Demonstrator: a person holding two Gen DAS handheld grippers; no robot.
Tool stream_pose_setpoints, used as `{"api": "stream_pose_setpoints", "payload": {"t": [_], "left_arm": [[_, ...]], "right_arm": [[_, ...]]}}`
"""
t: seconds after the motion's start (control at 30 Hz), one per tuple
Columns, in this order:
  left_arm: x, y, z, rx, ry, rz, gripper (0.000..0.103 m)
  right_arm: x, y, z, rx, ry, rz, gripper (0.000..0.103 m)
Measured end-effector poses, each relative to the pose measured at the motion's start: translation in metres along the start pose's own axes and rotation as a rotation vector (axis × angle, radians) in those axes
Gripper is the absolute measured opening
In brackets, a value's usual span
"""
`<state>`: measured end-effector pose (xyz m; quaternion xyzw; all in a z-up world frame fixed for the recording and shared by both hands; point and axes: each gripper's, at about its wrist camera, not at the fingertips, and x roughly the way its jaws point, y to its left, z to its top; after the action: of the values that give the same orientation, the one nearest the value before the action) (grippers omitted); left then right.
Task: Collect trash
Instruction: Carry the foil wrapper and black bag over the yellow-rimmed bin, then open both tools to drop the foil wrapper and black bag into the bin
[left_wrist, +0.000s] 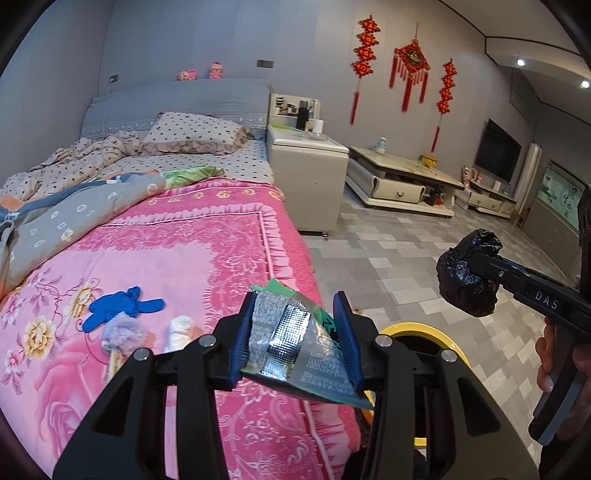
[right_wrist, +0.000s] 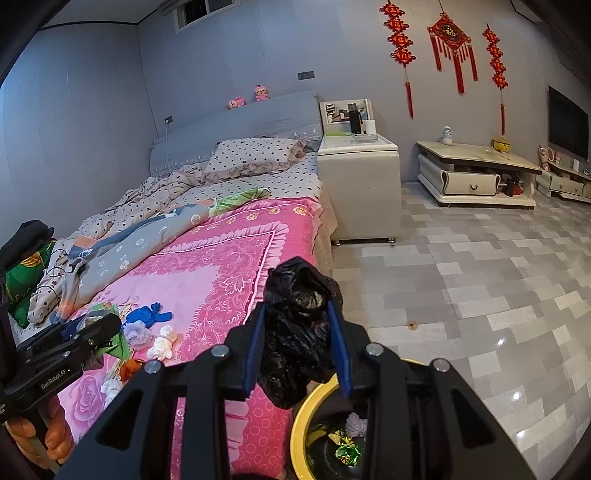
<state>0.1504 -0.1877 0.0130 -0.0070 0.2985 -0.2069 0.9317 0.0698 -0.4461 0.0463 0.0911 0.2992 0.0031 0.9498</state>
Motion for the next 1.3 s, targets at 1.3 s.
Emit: {"api": "stream_pose_setpoints", "payload": {"t": [1.3], "left_arm": [[0.130,-0.131,-0.060,0.095,0.279,-0.218,0.060]], "right_arm": [[0.027,-0.130,-0.086,0.224,0.170,-0.120,0.043]]}}
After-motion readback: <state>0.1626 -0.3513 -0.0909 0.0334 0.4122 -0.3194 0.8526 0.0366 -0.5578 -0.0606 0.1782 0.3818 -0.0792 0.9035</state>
